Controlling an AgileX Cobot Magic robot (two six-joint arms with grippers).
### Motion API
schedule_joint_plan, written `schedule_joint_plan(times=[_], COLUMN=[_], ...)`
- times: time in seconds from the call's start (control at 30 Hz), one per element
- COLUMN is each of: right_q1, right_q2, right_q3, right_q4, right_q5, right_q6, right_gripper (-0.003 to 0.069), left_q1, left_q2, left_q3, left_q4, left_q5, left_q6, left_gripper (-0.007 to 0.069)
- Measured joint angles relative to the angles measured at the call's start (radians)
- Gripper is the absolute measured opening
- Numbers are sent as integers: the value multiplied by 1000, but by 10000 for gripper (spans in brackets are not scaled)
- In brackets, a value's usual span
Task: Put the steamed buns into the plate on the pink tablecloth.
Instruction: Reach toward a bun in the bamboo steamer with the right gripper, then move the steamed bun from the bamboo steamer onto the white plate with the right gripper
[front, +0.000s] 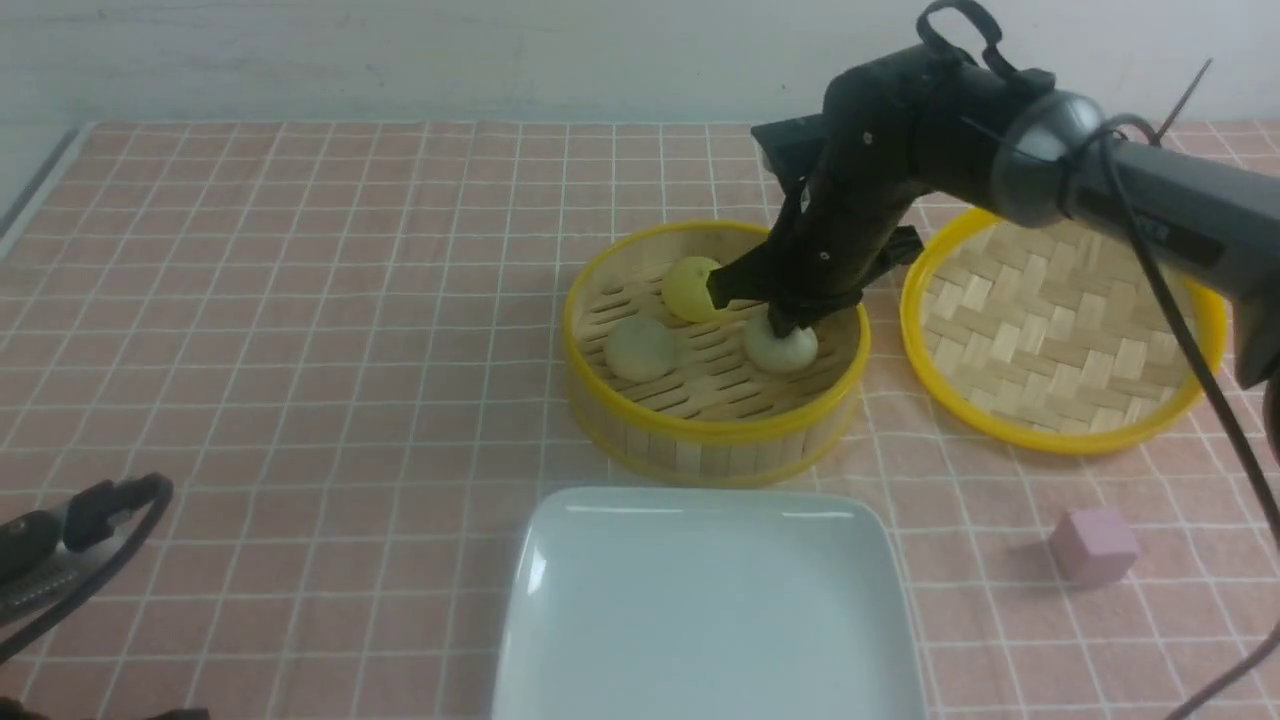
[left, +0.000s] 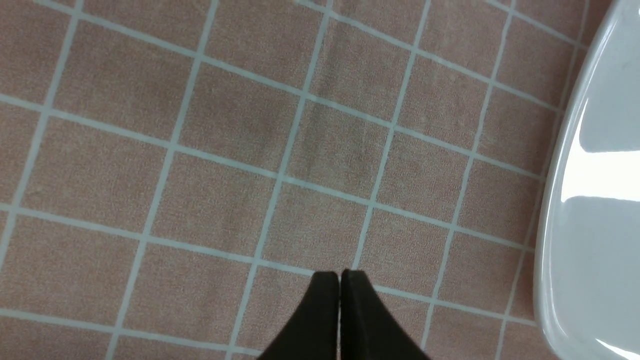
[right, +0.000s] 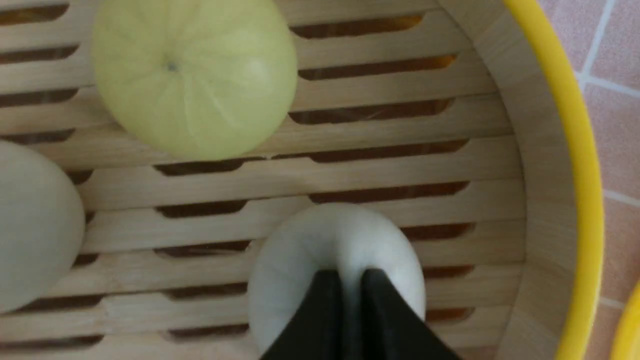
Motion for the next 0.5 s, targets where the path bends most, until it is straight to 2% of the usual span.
schedule_joint_plan(times=[0.23, 0.3, 0.4, 0.5], right_q1=[1, 20, 71, 141], right_q2=[-229, -377, -533, -615], right_q3=[37, 151, 354, 588], right_q4=[48, 78, 113, 152], right_q5=[186, 205, 155, 18], right_q6=[-25, -26, -11, 28], right_gripper=[13, 13, 13, 15], left_q1=[0, 0, 0, 0], left_q2=[0, 0, 0, 0], left_q3=[0, 0, 0, 0], left_q4=[0, 0, 0, 0], left_q5=[-1, -1, -1, -1], left_q6=[-3, -3, -3, -3], left_gripper=[34, 38, 41, 43])
